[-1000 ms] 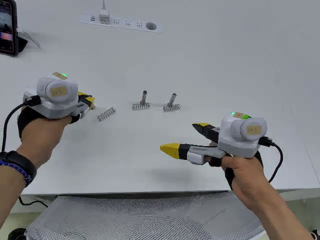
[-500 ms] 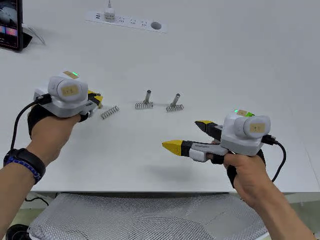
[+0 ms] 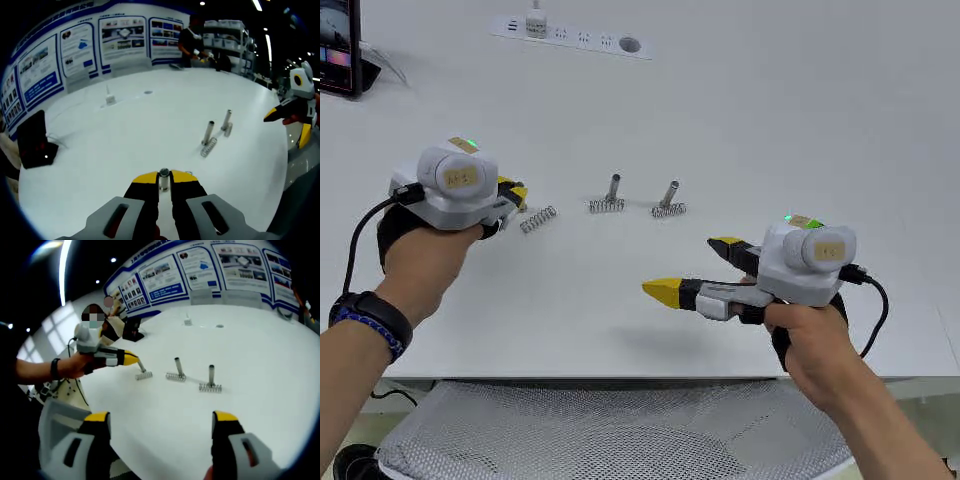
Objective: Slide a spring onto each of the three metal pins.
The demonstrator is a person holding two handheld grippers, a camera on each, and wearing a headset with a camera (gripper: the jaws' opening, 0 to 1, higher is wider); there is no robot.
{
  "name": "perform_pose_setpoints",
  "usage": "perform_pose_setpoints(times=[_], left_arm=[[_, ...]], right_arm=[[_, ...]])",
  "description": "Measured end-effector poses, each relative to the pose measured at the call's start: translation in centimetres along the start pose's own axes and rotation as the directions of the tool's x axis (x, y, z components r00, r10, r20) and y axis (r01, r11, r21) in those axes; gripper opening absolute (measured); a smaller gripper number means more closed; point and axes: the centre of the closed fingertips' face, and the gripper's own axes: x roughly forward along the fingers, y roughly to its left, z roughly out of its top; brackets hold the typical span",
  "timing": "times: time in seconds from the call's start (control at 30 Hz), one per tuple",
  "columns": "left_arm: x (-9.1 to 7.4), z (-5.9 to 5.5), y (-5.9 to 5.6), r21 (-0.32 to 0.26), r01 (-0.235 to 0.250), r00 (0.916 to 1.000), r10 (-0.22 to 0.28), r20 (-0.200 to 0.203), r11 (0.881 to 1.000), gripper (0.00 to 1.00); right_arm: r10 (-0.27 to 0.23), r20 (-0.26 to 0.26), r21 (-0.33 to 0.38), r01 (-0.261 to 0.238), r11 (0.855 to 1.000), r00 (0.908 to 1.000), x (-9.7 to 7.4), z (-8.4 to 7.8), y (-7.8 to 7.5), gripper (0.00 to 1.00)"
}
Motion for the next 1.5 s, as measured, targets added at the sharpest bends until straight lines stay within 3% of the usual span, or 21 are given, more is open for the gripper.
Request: perform_pose_setpoints(times=[0.77,1.2,1.5], left_arm=[[1.4,1.2,0.1,0.011,0.002,0.9998,-0.003,0.018,1.000,0.08],[1.1,0.9,0.1,0.020,0.007,0.9999,-0.008,0.015,1.000,0.08],[0.9,0.3,0.0,-0.025,0.004,1.0000,-0.004,0.008,1.000,0.13]], right_arm=[[-0.021,0.002,0.010,0.021,1.000,0.9998,-0.6,-0.4,-0.8,0.85],[-0.010,-0.005,0.008,0.010,1.000,0.9999,-0.2,-0.7,-0.3,0.85],[-0.001,-0.009,0.002,0.001,1.000,1.0000,0.0,-0.4,-0.1,0.85]])
